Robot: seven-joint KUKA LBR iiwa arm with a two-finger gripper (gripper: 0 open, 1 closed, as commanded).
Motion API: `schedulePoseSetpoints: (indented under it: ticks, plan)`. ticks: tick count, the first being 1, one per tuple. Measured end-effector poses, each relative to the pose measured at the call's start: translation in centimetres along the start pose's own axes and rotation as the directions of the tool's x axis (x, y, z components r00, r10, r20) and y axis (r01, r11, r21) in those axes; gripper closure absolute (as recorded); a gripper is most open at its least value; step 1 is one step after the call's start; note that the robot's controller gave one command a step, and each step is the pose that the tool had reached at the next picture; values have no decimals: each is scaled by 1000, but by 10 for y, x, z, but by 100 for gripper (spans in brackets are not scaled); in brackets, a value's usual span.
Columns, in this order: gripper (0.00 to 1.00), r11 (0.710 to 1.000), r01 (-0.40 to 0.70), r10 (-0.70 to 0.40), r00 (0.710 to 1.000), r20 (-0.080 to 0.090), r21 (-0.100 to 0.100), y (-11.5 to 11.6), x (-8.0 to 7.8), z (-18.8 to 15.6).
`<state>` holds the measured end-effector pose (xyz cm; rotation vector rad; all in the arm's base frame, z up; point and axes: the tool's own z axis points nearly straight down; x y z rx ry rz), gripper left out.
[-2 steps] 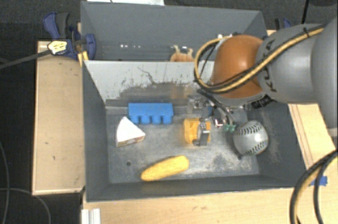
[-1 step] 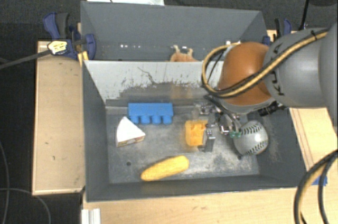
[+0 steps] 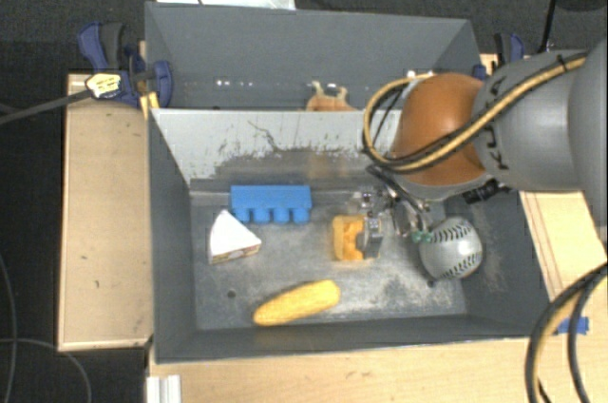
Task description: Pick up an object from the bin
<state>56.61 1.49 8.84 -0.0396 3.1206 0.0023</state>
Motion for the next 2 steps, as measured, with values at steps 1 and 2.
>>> schedulePoseSetpoints:
  ticks: [1,2]
  plan:
    - [100,1000,-1,1,1000,0,0,0,0,0]
    - [100,1000,-26,26,1000,-15,1,-12,28,-155]
